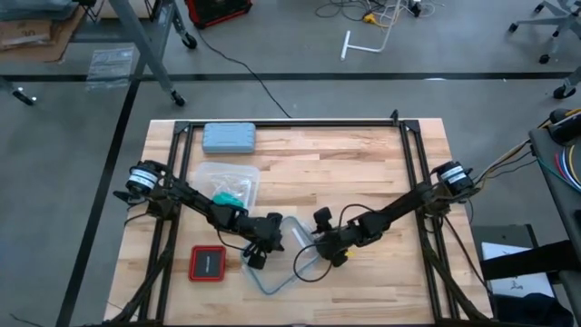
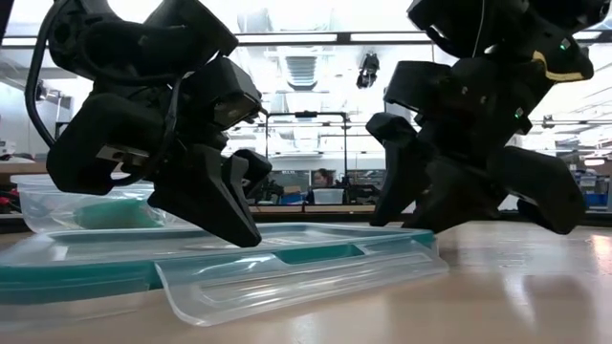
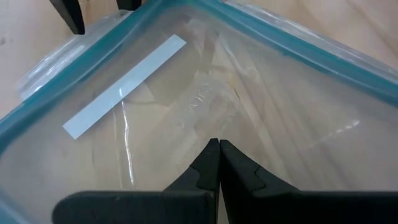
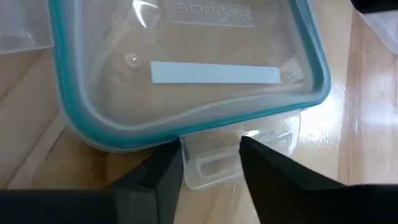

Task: Roll bandage
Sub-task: Close the transparent food container

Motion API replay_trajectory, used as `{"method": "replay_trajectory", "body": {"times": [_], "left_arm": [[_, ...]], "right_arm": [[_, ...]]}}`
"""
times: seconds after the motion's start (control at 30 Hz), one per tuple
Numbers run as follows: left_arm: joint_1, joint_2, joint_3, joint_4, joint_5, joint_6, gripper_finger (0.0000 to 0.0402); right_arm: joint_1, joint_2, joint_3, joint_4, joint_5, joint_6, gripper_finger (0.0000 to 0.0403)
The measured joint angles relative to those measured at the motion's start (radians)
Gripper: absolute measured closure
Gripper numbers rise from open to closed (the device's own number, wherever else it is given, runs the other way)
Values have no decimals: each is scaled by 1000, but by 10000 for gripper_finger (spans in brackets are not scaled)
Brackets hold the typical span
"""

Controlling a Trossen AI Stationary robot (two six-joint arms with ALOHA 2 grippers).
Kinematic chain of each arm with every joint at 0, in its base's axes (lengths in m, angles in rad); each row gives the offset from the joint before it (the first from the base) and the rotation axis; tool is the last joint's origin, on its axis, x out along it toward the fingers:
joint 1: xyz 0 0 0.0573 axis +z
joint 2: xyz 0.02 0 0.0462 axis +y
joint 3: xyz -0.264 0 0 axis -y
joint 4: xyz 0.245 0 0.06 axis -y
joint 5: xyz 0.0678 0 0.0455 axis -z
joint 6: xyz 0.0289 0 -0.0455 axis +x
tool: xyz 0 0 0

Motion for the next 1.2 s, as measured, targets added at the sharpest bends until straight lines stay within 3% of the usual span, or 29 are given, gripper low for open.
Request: {"method": "replay_trajectory", "body": {"times": [0.1,0.3,1.03,1.1,1.2], "left_arm": [[2,0,0,0,1,0,402],[4,0,0,7,11,0,402],[6,-43,5,131,-7,-10,401],[6,-57,5,112,-3,-26,401],[3,-105,5,47,2,-74,401]], "right_arm": [[-1,2,0,13,-9,-26,271],[-6,4,0,25,1,-78,388],[-2,-151,-1,13,119,94,402],[-11,-159,-1,-29,100,193,402],[-54,-195,-1,-151,-54,446,402]]}}
